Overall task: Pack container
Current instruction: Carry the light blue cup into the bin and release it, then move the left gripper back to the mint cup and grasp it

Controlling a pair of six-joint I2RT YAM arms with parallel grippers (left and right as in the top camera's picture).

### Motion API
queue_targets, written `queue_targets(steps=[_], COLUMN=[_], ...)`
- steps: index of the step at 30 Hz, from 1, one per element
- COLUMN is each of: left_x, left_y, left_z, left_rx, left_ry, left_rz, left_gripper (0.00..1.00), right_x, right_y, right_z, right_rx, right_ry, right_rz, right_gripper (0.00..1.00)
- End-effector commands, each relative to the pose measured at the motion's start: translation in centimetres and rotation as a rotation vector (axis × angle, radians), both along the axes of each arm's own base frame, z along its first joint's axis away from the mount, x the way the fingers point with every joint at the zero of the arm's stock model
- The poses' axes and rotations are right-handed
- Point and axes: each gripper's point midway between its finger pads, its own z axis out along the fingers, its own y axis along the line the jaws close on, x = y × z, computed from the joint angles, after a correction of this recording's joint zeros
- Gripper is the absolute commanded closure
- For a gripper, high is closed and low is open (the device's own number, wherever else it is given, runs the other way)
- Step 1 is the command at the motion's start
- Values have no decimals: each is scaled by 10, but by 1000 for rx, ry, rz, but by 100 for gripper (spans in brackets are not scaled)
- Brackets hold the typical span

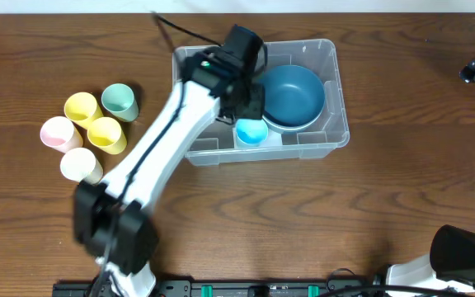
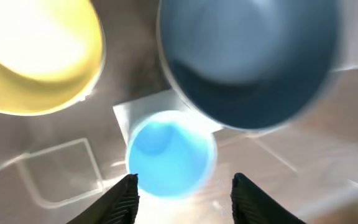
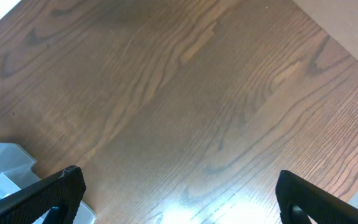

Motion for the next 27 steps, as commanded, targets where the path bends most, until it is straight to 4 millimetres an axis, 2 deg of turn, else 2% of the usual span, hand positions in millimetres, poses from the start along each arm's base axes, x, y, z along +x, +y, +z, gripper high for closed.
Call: queue_targets(steps=[1,3,5,9,13,16,19,22,27], left_x=[-3,-4,-2,8,23,36,51,64,78], left_y=[4,12,28,86,159,201,223,232,264], left_z=[41,57,70,80,71,63,54,39,-3], left_rx=[-40,-58,-69,-62,-32,-22,-4,46,240], left_ry=[-90,-123,-147,-140,-99,-94,-110,-118,-76], left_rz=[-4,12,49,203,388,488,505,473,501], left_gripper=[51,50,44,44,43,44,44,44,44], right_x=[-1,-1,-1,-1,-1,-1,-1,-1,-1], right_y=[-1,-1,-1,-1,-1,-1,-1,-1,-1], right_z=[-1,-1,-1,-1,-1,-1,-1,-1,-1], right_rx=[3,3,3,3,2,3,3,2,3], right_ry=[-1,-1,-1,-1,-1,-1,-1,-1,-1], right_rz=[-16,-16,-16,-16,-16,-16,-16,-16,-16], right_gripper=[1,1,1,1,1,1,1,1,1])
